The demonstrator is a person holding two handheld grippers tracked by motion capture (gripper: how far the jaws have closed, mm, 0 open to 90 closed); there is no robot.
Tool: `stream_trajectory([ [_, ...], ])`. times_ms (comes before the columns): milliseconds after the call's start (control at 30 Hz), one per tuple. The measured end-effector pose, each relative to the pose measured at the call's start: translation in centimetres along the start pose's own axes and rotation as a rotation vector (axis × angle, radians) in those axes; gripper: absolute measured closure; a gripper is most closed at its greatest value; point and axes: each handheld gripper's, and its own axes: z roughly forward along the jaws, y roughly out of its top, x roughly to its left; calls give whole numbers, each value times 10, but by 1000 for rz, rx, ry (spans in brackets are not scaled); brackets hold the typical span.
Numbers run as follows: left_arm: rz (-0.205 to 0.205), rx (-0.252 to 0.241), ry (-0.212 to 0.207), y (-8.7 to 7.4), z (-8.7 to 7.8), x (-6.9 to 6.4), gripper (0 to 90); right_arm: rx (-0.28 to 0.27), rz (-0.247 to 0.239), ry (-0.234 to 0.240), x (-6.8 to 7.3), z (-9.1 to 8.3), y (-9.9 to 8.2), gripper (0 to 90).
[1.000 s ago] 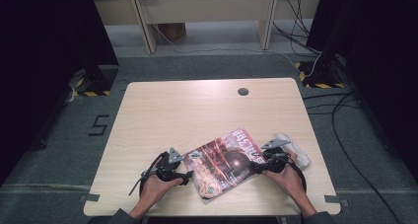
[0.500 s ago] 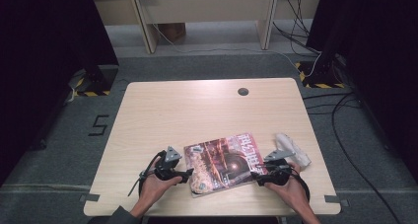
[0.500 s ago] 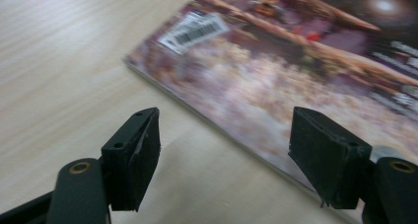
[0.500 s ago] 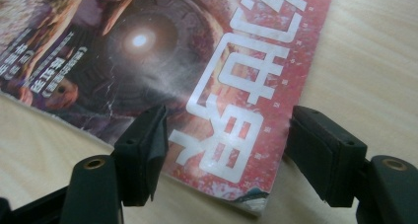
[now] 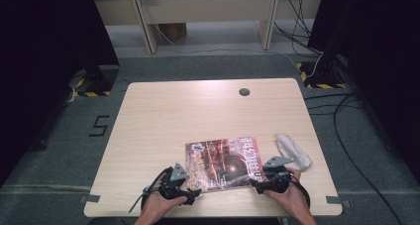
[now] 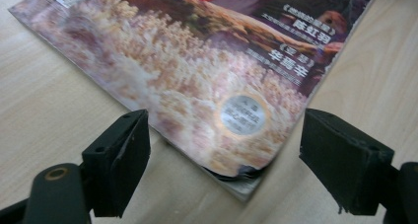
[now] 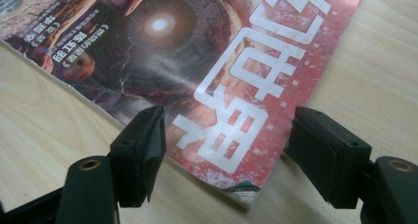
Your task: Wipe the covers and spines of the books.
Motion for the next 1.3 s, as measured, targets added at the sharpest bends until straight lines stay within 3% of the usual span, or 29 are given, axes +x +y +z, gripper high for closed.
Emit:
stream_trajectory([
  [67,9,7,5,-1,1,-1,189,3,-2,2,2,0,-1,302],
  [167,22,20,45,-1,3,5,209,6,0,8,5,-1,-1,301],
  [467,-18,23,110,-1,1,22,203,15,-28,51,15,-2,-4,314],
  [633,-43,4,133,0,-1,28,209,-15,-28,56,10,-3,1,333],
  [700,-83,-32,105,2,-4,26,236,-36,-38,45,6,-2,4,338],
  [800,-62,-68,89,5,-8,14,237,-50,-30,34,-2,0,12,341],
  [967,-56,-72,15,7,-7,-2,241,-74,-31,22,-12,9,29,342],
  [1300,-58,-63,-73,3,3,-16,256,-86,-48,-1,-30,37,67,331],
])
